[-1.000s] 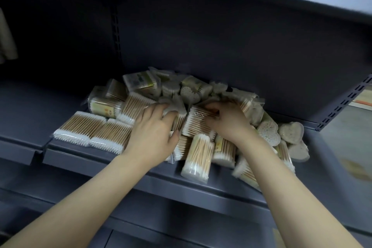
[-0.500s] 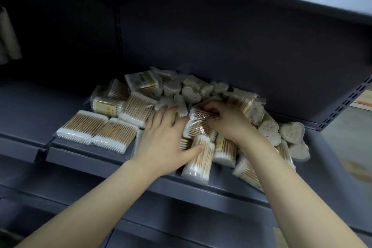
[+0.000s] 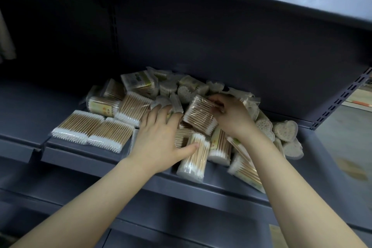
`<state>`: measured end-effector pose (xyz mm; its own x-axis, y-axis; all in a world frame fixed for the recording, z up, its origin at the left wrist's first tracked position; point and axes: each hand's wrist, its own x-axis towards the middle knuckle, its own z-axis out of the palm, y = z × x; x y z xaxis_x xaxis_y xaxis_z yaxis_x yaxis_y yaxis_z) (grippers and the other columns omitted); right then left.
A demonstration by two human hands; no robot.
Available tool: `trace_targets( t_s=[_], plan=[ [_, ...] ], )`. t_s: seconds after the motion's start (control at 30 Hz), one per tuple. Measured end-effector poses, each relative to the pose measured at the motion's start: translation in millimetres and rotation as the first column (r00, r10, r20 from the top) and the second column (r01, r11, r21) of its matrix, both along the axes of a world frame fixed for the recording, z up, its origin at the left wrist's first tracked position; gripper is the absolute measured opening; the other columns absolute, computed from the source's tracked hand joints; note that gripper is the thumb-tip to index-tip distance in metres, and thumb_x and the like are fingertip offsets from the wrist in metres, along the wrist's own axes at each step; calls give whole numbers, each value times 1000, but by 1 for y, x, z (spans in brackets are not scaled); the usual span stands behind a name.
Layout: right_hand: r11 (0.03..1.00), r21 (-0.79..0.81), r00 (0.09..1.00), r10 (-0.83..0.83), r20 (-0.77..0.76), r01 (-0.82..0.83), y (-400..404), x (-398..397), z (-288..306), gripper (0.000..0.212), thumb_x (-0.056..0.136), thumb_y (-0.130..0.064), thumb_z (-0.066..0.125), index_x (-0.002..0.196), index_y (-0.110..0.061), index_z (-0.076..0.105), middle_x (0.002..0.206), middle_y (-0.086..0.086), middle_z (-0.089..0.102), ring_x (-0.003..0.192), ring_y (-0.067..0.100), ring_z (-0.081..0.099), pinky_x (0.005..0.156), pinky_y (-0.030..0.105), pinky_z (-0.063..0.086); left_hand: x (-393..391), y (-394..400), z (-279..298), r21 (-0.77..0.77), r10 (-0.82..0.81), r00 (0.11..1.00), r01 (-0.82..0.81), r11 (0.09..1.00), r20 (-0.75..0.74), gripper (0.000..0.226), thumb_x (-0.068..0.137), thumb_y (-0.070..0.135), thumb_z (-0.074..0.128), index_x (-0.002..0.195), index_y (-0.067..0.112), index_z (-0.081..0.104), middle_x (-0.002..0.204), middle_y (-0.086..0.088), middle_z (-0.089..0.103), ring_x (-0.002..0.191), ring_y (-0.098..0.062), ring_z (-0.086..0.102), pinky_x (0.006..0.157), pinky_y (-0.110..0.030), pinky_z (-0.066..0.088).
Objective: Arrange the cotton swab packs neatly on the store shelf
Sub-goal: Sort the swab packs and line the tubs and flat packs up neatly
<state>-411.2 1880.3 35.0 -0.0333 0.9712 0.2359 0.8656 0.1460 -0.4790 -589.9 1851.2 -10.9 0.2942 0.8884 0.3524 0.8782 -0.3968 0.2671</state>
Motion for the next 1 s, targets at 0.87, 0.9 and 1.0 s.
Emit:
trace_targets(
  t_s=[0.87,0.9,1.0],
  plan=[
    [987,127,982,-71,-177,94,-100,25,15,34,89,-9,53,122,-15,59,108,1,60,93,7,53,73,12,35,35,-66,13,102,-61,992,49,994,110,33,85,33,54,111,13,60,104,-6,60,98,-29,54,83,-38,39],
    [988,115,981,-79,-175,100,-106,28,14,33,89,-8,53,121,-17,60,102,-2,57,90,8,54,73,14,36,39,-70,13,83,-69,992,60,995,109,34,88,33,52,118,16,55,110,-2,57,104,-25,50,87,-35,35],
    [990,101,978,-82,-190,103,-122,38,10,29,89,-6,53,113,-21,62,88,-10,53,80,2,49,66,11,34,48,-76,12,65,-78,993,72,995,92,41,91,38,45,129,22,44,124,4,50,115,-17,42,91,-28,27]
  ],
)
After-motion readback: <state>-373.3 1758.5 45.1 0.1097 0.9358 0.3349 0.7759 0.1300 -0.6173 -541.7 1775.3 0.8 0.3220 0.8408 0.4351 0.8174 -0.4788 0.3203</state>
